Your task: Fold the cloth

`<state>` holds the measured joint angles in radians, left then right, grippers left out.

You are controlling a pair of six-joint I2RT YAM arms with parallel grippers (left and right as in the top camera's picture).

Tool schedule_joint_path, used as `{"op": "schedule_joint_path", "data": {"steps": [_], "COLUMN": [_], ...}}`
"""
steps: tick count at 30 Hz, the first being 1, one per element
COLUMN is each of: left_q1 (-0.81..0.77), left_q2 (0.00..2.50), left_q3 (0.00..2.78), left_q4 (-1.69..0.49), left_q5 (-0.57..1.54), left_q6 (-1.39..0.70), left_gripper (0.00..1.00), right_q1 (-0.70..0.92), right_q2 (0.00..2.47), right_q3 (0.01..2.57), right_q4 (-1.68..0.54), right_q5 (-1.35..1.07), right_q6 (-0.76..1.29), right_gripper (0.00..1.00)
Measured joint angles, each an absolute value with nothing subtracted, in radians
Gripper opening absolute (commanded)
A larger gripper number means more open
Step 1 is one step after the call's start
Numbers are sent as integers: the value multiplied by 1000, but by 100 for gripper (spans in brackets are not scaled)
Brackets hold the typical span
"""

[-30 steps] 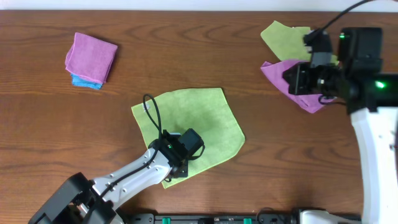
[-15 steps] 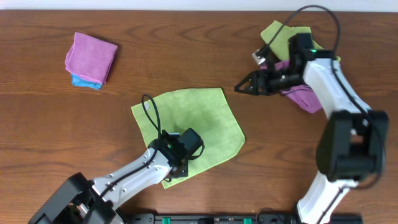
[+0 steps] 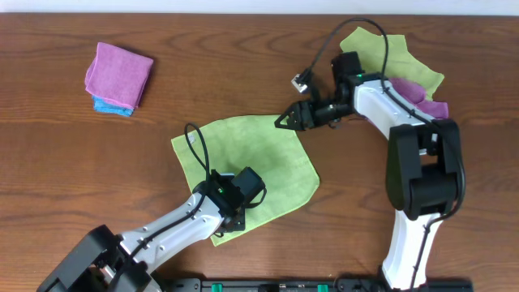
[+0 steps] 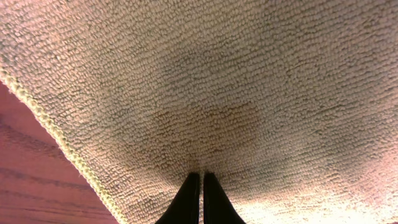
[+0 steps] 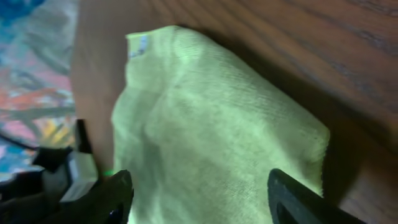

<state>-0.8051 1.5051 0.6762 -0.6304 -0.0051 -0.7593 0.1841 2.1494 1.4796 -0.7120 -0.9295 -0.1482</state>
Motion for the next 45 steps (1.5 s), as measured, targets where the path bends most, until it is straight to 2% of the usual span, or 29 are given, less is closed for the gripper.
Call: {"op": "schedule_joint_path", "data": {"steps": [15, 29, 40, 45], "left_q1": [-805, -805, -805, -805], "left_q2": [1505, 1503, 1503, 1503], "left_q3": [676, 674, 674, 674], "left_q4": [-628, -625, -625, -625], "left_q5": [-4, -3, -2, 1], "left_q6": [-759, -759, -759, -759], "left_gripper": [6, 6, 6, 6], "right_q1": [173, 220, 260, 260], "right_q2": [2171, 2224, 2290, 2294], "right_q3": [1480, 1479, 1475, 1472], "right_q4": [-626, -569, -46, 304], "right_q5": [-819, -903, -1083, -1144], "right_q6": [-18, 66, 277, 410], "right_gripper": [73, 70, 72, 72]}}
